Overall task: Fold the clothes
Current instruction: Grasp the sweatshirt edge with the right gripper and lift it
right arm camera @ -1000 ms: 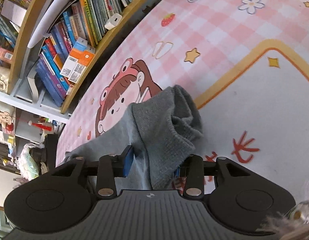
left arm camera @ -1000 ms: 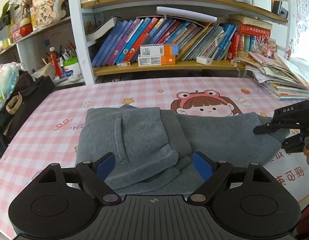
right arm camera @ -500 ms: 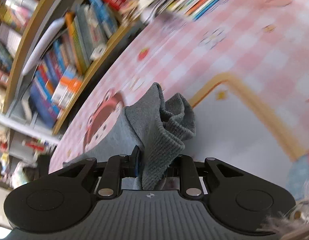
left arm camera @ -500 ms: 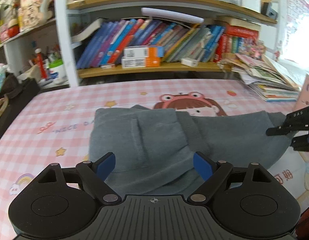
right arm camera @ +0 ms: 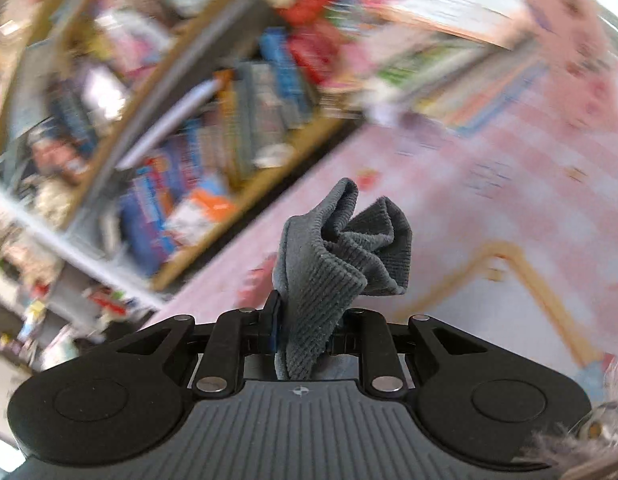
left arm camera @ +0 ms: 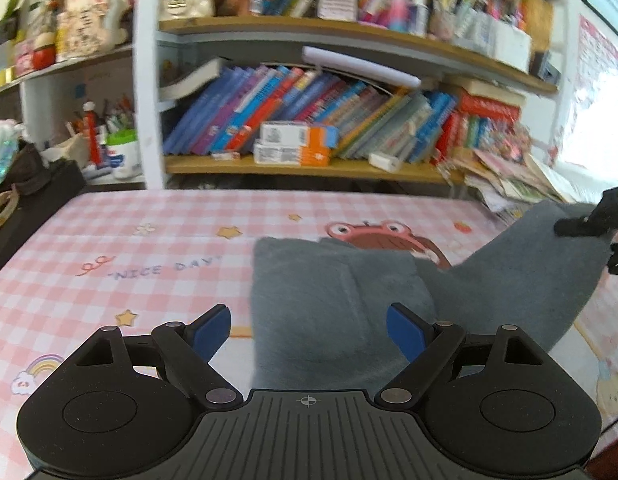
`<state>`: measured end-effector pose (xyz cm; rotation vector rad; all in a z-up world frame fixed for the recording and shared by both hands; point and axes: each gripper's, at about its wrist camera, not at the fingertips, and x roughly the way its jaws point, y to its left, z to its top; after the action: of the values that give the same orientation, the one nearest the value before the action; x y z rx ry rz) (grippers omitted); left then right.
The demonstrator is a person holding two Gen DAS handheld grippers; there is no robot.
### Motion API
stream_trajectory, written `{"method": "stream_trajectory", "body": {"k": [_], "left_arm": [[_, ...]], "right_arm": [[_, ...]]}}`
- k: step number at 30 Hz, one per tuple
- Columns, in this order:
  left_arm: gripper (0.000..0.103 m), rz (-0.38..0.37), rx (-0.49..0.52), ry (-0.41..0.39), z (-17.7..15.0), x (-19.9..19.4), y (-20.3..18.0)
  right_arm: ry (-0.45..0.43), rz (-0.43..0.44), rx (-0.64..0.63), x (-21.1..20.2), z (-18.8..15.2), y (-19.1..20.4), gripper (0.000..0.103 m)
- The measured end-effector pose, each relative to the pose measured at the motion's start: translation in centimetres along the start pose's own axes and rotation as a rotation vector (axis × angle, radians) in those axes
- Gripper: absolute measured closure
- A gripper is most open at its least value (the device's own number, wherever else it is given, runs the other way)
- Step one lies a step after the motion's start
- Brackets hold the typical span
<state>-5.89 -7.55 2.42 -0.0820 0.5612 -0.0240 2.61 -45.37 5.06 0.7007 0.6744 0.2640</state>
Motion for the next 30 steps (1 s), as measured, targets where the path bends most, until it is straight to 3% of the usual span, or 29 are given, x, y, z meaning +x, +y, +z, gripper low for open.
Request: {"method": "stream_trajectory", "body": {"k": [8, 17, 19, 20, 22, 23, 26, 30], "left_arm": [[0.016, 0.010, -0.054, -0.040, 0.7, -1.2, 4.6], [0.016, 0.039, -0.108, -0.013, 0.7, -2.4, 11.3], [0.016, 0.038, -0.120, -0.007, 0.6, -2.4, 12.5], [0.016, 0.033, -0.123, -0.004, 0.6, -2.2, 12.9], [0.016, 0.018, -0.125, 0.001, 0.7, -1.9, 13.4], [0.016, 0.006, -0.123, 0.003, 0.8, -1.7, 13.6], [0.016, -0.053, -0.090, -0.007, 1.3, -1.1, 13.1], [0.016, -0.175, -0.047, -0.033, 2.0, -0.2, 11.7]], "right_arm": [[0.060, 0.093, -0.300, 2.7, -4.0, 10.0, 0.085], [0.174, 0.008, -0.661, 8.0, -12.1, 16.6, 0.083], [0.219, 0.002, -0.697, 9.4, -13.7, 16.8, 0.078], [0.246, 0.009, -0.693, 10.2, -14.3, 16.7, 0.075], [0.295, 0.042, -0.659, 11.5, -15.2, 16.1, 0.053], [0.309, 0.059, -0.627, 11.8, -15.3, 15.7, 0.048], [0.327, 0.108, -0.532, 11.9, -15.2, 14.8, 0.044], [0.252, 0.198, -0.409, 9.1, -13.7, 13.7, 0.036]]}}
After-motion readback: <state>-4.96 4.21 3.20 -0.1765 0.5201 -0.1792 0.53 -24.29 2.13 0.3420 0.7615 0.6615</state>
